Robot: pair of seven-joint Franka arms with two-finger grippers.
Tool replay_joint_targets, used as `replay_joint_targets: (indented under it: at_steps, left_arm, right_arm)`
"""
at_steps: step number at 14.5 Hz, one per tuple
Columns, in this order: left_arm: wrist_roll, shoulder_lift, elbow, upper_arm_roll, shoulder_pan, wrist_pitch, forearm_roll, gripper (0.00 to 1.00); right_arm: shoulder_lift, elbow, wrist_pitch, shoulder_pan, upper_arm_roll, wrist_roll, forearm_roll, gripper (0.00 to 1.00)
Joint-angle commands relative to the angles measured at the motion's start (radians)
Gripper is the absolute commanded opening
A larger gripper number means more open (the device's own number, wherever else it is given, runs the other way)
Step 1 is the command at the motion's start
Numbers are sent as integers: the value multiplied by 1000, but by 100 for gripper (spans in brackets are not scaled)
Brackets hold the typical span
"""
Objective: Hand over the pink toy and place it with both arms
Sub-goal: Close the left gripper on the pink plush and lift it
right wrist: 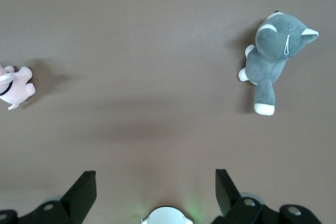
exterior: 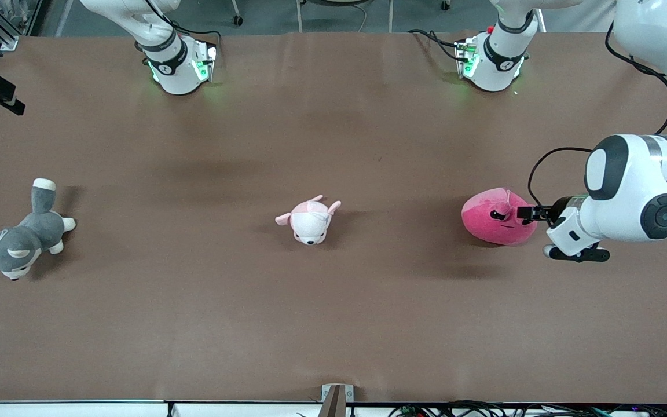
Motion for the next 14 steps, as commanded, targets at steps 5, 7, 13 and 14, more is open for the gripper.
replay_joint_targets:
  at_steps: [5, 7, 13, 14]
  left_arm:
    - [-3, 10, -9, -1, -3, 26, -22, 66]
    - [-4, 10, -9, -2, -6, 24, -22, 53]
    - [-4, -19, -1, -4, -4, 21, -63, 8]
    - [-3, -29, 0, -4, -3, 15, -63, 4]
  right_arm:
    - [-10, -9, -1, 3, -1, -9, -13, 100]
    - [-10, -9, -1, 2, -1, -8, -13, 100]
    - [-10, -7, 3, 5, 1, -8, -12, 100]
    - [-10, -7, 3, 6, 1, -8, -12, 100]
